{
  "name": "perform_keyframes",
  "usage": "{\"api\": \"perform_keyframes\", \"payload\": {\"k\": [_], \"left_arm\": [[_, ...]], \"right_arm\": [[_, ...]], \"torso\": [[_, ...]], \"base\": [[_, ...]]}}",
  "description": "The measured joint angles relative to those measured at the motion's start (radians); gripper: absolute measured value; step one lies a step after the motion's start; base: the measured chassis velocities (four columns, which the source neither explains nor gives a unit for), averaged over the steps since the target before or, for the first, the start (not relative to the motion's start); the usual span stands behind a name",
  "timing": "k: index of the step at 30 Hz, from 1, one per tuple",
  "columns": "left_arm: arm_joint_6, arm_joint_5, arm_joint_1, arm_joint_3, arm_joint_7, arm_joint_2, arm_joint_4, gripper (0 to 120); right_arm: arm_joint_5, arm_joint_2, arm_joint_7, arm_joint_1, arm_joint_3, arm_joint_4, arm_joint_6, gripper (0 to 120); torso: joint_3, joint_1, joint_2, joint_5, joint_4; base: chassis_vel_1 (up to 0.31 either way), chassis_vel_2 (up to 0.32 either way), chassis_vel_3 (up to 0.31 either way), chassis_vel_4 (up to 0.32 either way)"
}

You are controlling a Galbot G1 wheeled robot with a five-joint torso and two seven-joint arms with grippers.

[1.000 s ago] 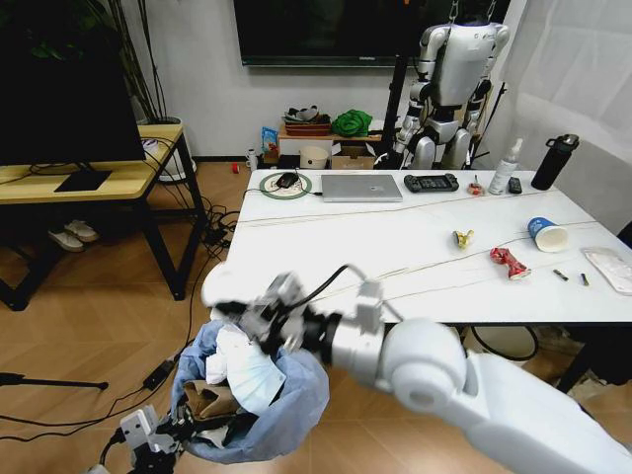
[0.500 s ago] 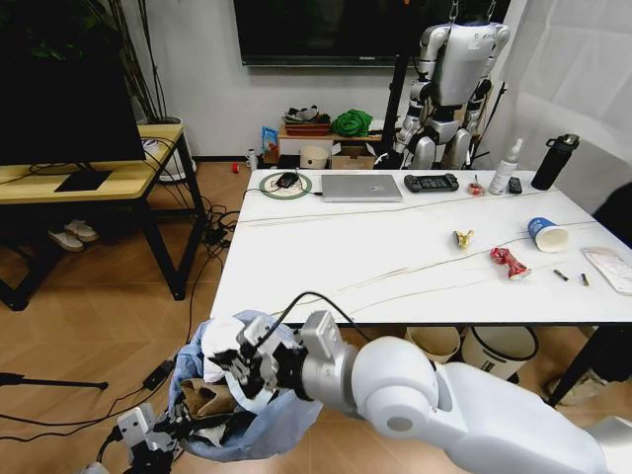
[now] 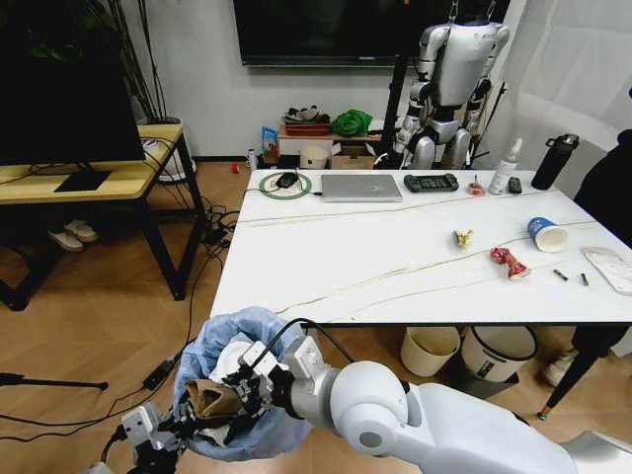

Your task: Pick up the trash bin and place the trash from the table into it.

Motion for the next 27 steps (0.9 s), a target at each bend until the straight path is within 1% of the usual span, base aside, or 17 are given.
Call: {"api": "perform_keyframes", "payload": {"k": [5, 8, 9, 11, 15, 16, 18, 20, 22, 23, 24, 25, 27], "left_arm": [[0.000, 0.000, -0.003, -0.001, 0.000, 0.002, -0.001, 0], [0.001, 0.000, -0.007, -0.002, -0.001, 0.004, 0.008, 0], [0.001, 0.000, -0.007, -0.002, -0.001, 0.004, 0.008, 0], [0.002, -0.001, -0.010, -0.002, -0.002, 0.005, 0.013, 0], [0.003, -0.004, -0.015, -0.003, -0.002, 0.006, 0.019, 0], [0.003, -0.004, -0.015, -0.003, -0.002, 0.006, 0.019, 0], [0.004, -0.004, -0.016, -0.003, -0.003, 0.006, 0.024, 0], [0.004, -0.004, -0.017, -0.003, -0.003, 0.009, 0.026, 0], [0.004, -0.005, -0.017, -0.008, -0.003, 0.012, 0.026, 0], [0.004, -0.005, -0.017, -0.008, -0.003, 0.012, 0.026, 0], [0.004, -0.008, -0.015, -0.010, -0.003, 0.013, 0.025, 0], [0.004, -0.011, -0.013, -0.011, -0.003, 0.015, 0.025, 0], [0.005, -0.015, -0.009, -0.010, -0.001, 0.026, 0.024, 0]], "right_arm": [[0.003, -0.015, 0.007, -0.017, 0.010, 0.012, -0.005, 1], [0.027, -0.008, 0.002, -0.005, 0.033, 0.042, -0.005, 16], [0.027, -0.008, 0.002, -0.005, 0.033, 0.042, -0.005, 16], [0.058, 0.008, 0.004, 0.020, 0.049, 0.060, -0.005, 23], [0.130, 0.019, 0.002, 0.080, 0.084, 0.097, 0.003, 41], [0.130, 0.019, 0.002, 0.080, 0.084, 0.097, 0.003, 41], [0.184, 0.010, -0.004, 0.098, 0.120, 0.119, 0.001, 50], [0.212, -0.020, -0.022, 0.104, 0.202, 0.145, -0.001, 58], [0.227, -0.078, -0.044, 0.076, 0.326, 0.167, 0.018, 68], [0.227, -0.078, -0.044, 0.076, 0.326, 0.167, 0.018, 68], [0.228, -0.101, -0.063, 0.053, 0.379, 0.173, 0.036, 71], [0.227, -0.127, -0.087, 0.025, 0.438, 0.178, 0.054, 75], [0.180, -0.196, -0.151, -0.087, 0.612, 0.183, 0.099, 84]], "torso": [[0.000, 0.000, 0.000, 0.0000, -0.0002], [0.000, 0.000, 0.000, 0.0000, -0.0002], [0.000, 0.000, 0.000, 0.0000, -0.0002], [0.000, 0.000, 0.000, 0.0000, -0.0001], [0.000, 0.000, 0.000, 0.0000, 0.0001], [0.000, 0.000, 0.000, 0.0000, 0.0001], [0.000, 0.000, 0.000, -0.0001, 0.0001], [0.000, 0.000, 0.000, 0.0001, 0.0002], [0.000, 0.000, 0.000, 0.0001, 0.0002], [0.000, 0.000, 0.000, 0.0001, 0.0002], [0.000, 0.000, 0.000, 0.0001, -0.0002], [0.000, 0.000, 0.000, 0.0003, 0.0001], [0.000, 0.000, 0.000, 0.0005, 0.0000]], "base": [[0.000, 0.000, 0.000, 0.000], [0.000, 0.000, 0.000, 0.000], [0.000, 0.000, 0.000, 0.000], [0.000, 0.000, 0.000, 0.000], [0.000, 0.000, 0.000, 0.000], [0.000, 0.000, 0.000, 0.000], [0.000, 0.000, 0.000, 0.000], [0.000, 0.000, 0.000, 0.000], [0.000, 0.000, 0.000, 0.000], [0.000, 0.000, 0.000, 0.000], [0.000, 0.000, 0.000, 0.000], [0.000, 0.000, 0.000, 0.000], [0.000, 0.000, 0.000, 0.000]]}}
